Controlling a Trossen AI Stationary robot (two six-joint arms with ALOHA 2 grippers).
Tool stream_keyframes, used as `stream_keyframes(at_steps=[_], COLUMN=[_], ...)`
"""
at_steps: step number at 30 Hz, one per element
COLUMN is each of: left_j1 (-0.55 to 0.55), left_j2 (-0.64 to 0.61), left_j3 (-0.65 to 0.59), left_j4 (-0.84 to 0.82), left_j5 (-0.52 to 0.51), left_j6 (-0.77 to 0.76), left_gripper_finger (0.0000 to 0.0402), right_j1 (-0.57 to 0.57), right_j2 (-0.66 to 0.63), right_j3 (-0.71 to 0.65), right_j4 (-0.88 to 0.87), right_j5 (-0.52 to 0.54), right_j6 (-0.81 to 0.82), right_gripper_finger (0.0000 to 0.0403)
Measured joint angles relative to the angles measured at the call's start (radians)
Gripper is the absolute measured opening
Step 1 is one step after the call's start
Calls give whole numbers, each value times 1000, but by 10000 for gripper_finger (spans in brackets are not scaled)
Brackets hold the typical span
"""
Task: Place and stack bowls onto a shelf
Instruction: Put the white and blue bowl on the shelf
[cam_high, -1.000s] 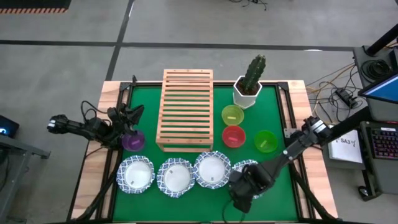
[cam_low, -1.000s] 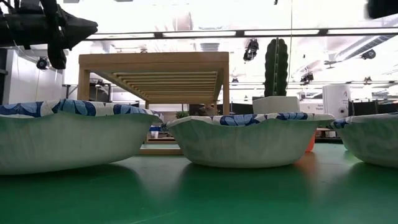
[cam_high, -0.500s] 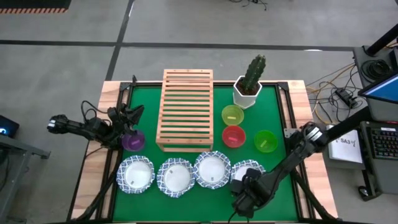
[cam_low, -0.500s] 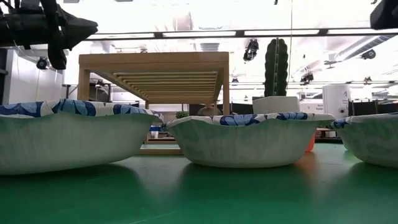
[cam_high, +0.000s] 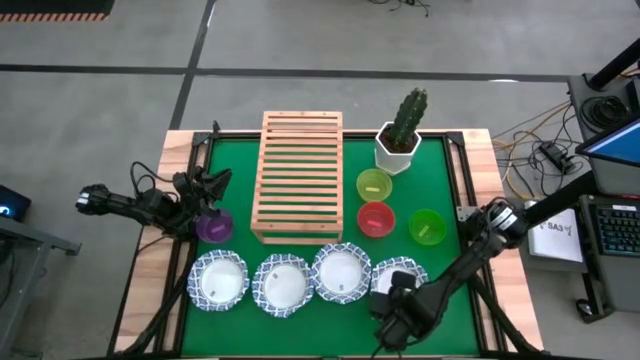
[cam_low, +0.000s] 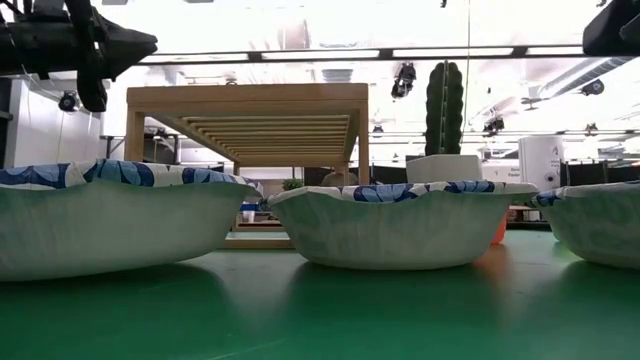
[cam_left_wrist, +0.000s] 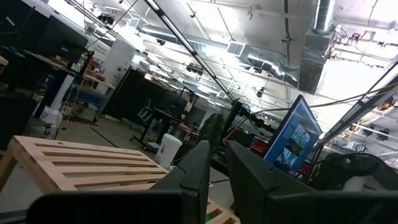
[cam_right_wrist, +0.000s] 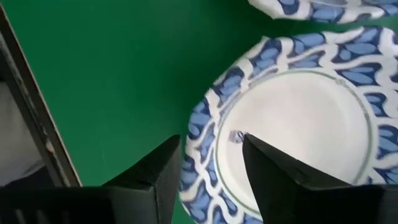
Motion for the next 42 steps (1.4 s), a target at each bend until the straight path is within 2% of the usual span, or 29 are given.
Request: stream_keyframes(at_steps=[18, 21, 28, 32, 36, 42], left_j1=[0, 0, 0, 0, 0, 0], left_j2=[0, 0, 0, 0, 0, 1], left_j3=[0, 0, 0, 0, 0, 0], left_j4=[0, 0, -1, -1, 0, -1], left_j5=[0, 0, 0, 0, 0, 0], left_j6=[0, 0, 0, 0, 0, 0], left_gripper_finger=[40, 40, 40, 40, 40, 40], right_j1=[2, 2, 4, 4, 4, -16], right_j2=[-14, -21, -52, -73, -111, -207], right_j3=[-158, -176, -176, -175, -136, -24], right_j4=[222, 247, 250, 231, 117, -31], right_j5=[-19, -19, -39, -96, -146, -136], right_j6=[16, 27, 63, 81, 112, 132], right_gripper_finger=[125, 101, 16, 10, 9, 9])
